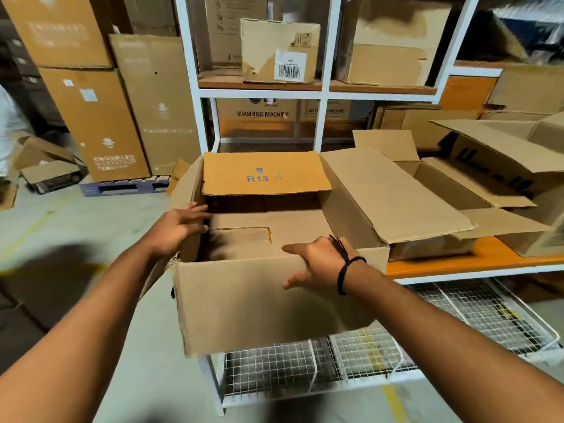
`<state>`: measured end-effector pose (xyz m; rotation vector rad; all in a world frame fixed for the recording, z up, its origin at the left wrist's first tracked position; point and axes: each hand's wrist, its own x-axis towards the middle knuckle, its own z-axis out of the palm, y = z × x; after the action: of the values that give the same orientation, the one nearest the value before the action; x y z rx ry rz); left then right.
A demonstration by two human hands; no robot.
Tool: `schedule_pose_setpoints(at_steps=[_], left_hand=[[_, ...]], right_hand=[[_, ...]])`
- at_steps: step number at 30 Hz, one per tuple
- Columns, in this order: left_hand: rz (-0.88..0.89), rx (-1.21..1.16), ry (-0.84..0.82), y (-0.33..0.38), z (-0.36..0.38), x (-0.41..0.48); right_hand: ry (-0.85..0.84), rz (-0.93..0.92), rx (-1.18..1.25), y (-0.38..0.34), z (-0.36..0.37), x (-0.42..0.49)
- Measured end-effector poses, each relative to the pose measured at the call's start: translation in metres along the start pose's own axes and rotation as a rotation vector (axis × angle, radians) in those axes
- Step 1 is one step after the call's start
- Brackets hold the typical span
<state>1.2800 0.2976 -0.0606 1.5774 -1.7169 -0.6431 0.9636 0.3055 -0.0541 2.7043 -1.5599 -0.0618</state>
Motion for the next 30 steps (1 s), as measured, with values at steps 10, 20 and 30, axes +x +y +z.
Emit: schedule_pose_setpoints(at_steps=[10, 20, 30], left_hand=[[-0.210, 0.404, -0.053, -0.007, -0.030, 0.114], [-0.295, 0.303, -0.155, -0.025, -0.026, 0.142], [-0.380, 0.236, -0.002, -0.023, -0.020, 0.134]], right_hand=[[-0.060, 0.000, 0.087, 0.062, -0.002, 0.054], [-0.104, -0.114, -0.034, 0.072, -0.002, 0.095], [-0.235, -0.297, -0.134, 0.046, 0.013, 0.206]])
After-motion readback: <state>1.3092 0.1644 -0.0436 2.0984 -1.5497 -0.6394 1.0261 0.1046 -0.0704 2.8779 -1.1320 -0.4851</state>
